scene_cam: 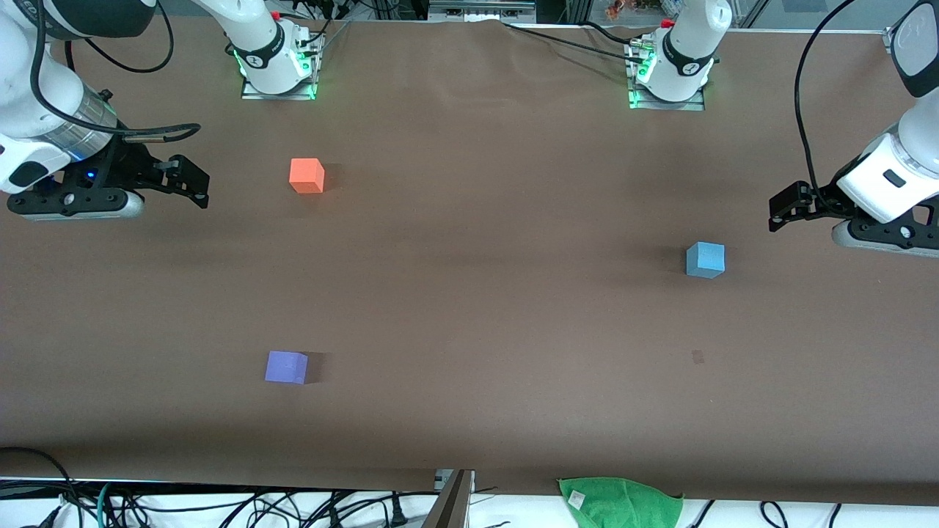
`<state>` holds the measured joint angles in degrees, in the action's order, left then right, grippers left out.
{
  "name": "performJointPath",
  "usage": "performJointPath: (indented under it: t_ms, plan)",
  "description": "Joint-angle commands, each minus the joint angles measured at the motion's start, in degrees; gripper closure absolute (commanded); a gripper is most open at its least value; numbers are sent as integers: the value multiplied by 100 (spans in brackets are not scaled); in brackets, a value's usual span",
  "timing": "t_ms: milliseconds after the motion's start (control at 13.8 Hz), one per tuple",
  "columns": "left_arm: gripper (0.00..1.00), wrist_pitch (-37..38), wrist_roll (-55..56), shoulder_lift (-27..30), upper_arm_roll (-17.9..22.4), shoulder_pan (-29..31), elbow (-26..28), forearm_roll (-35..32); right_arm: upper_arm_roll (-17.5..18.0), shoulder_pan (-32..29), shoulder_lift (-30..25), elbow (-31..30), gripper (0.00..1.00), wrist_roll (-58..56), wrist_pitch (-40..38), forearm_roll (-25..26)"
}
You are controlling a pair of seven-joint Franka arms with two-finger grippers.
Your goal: Place blue block between orange and purple blocks
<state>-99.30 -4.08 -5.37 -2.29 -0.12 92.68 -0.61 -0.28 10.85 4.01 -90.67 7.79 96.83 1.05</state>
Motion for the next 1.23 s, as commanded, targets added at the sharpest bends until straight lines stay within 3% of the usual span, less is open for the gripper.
performJointPath:
  t_ms: [0,1159]
  plan:
    - [0,78,-31,-61,-8,-6,-163,-89,20,-30,12,59,0,-32,3,62]
    - [0,113,-32,-218,-25,3,-136,-141,28,14,-6,41,0,-15,-314,36]
